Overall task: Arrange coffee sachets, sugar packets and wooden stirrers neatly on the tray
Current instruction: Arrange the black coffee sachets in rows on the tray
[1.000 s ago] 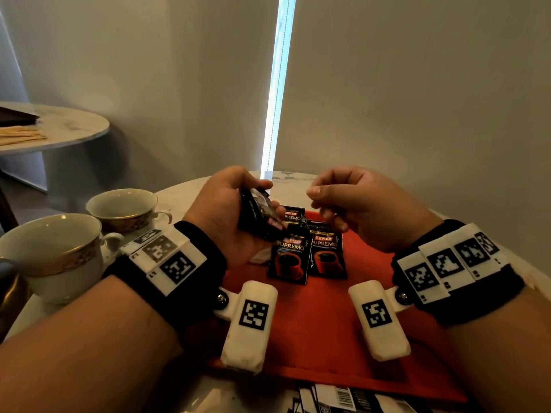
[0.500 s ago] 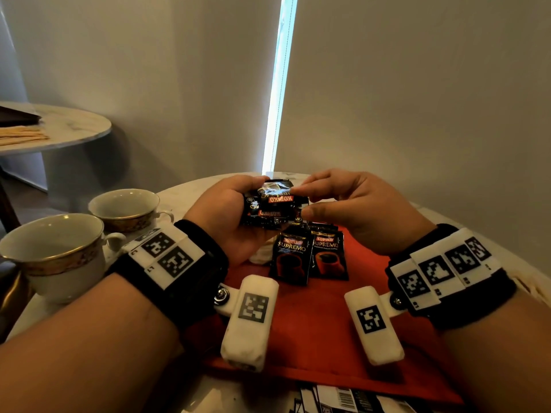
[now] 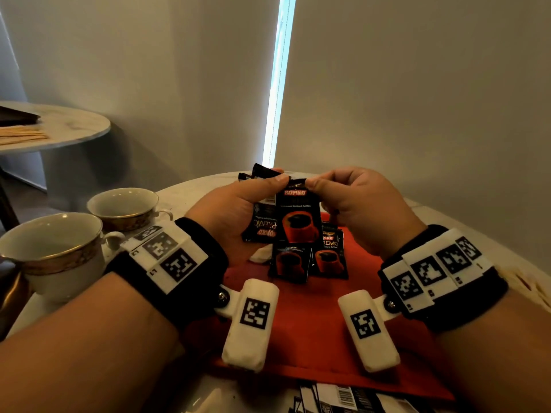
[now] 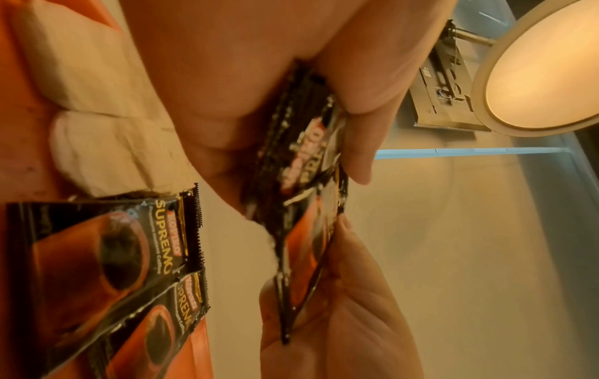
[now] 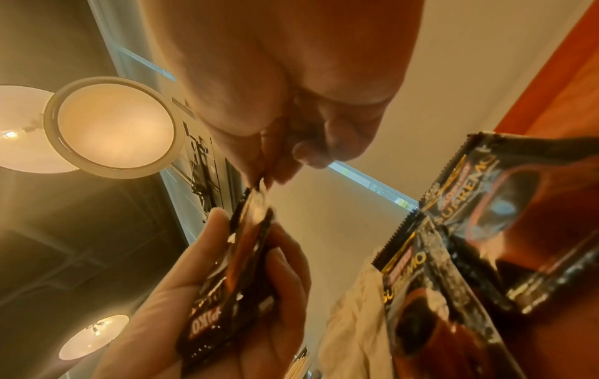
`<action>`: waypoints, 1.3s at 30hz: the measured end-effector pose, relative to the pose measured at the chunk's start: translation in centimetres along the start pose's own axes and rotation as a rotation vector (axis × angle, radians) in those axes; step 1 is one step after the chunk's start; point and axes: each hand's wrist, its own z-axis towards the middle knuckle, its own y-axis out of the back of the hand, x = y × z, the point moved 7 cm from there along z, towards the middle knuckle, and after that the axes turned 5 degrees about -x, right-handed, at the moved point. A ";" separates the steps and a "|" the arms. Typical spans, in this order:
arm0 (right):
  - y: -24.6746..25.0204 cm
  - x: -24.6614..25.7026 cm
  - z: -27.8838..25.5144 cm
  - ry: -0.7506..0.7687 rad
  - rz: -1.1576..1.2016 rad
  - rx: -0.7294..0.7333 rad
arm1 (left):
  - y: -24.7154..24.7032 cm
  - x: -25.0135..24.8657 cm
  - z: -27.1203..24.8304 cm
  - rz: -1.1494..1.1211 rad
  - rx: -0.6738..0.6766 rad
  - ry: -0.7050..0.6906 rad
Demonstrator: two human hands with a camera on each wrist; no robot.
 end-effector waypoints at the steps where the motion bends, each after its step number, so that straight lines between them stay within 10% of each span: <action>1: -0.3 -0.1 -0.1 -0.010 0.007 0.025 | 0.1 0.0 0.1 0.017 -0.004 -0.004; 11: -1.8 0.1 -0.7 -0.076 0.084 0.280 | 0.9 -0.2 0.4 0.126 -0.105 -0.053; 21: -0.1 -0.4 0.1 -0.189 0.172 0.170 | 0.9 0.0 0.2 0.109 -0.143 -0.009; 32: 4.1 -5.8 1.2 -0.455 -0.199 0.129 | 2.1 -0.5 0.4 -0.086 -0.258 -0.002; 39: 3.8 -6.1 0.5 -0.516 -0.333 0.207 | 1.7 1.5 -0.1 0.097 -0.227 0.235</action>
